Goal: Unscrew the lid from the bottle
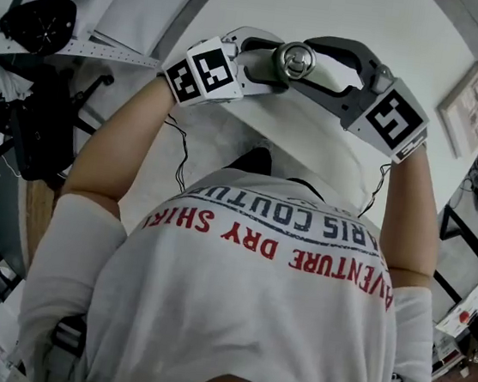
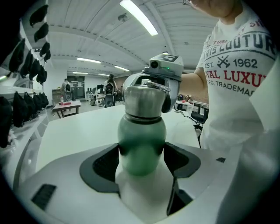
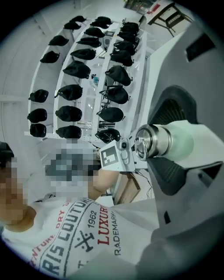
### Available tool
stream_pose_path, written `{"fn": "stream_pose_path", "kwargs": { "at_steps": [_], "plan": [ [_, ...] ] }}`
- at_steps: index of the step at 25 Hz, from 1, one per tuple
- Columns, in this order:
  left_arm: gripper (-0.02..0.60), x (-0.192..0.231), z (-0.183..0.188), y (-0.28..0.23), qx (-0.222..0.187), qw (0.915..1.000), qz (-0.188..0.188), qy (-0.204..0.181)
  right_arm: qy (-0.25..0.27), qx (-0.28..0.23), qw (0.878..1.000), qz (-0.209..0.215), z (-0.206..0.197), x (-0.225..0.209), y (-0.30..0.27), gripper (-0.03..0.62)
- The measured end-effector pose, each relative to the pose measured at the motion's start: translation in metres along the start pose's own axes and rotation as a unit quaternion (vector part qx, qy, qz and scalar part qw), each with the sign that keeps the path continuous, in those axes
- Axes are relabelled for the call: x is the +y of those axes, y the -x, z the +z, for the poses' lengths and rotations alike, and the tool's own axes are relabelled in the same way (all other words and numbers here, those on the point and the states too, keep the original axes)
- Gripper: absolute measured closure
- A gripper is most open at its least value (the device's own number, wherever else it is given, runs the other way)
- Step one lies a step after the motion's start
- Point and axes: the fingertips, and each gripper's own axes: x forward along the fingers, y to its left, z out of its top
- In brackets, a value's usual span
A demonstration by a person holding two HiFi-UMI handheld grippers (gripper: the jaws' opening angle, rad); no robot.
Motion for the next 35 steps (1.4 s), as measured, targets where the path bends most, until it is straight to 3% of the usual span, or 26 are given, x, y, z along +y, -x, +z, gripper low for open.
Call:
{"fn": "stream_pose_path", "kwargs": {
  "at_steps": [9,17,26,31,35],
  "plan": [
    [0.244,-0.004,0.0,-0.001,0.029,0.9952,-0.08,-0.049,0.043,0.022,0.996,0.081,0.001,0.004,0.001,0.356],
    [0.244,-0.005,-0.001,0.002,0.025,0.9943,-0.091,-0.051,0.06,0.047,0.992,0.104,0.002,0.006,-0.001,0.356],
    [0.244,-0.004,0.0,-0.002,0.014,0.998,-0.055,-0.027,0.01,0.023,0.998,0.06,0.0,0.006,0.002,0.312],
    [0.244,-0.008,0.002,-0.002,-0.003,0.9999,-0.003,0.009,-0.054,-0.039,0.998,-0.009,0.014,0.0,0.018,0.303],
    [0.244,-0.008,0.002,-0.001,-0.018,0.9974,0.052,0.046,-0.066,-0.049,0.996,-0.046,0.01,0.011,0.02,0.301]
  ]
}}
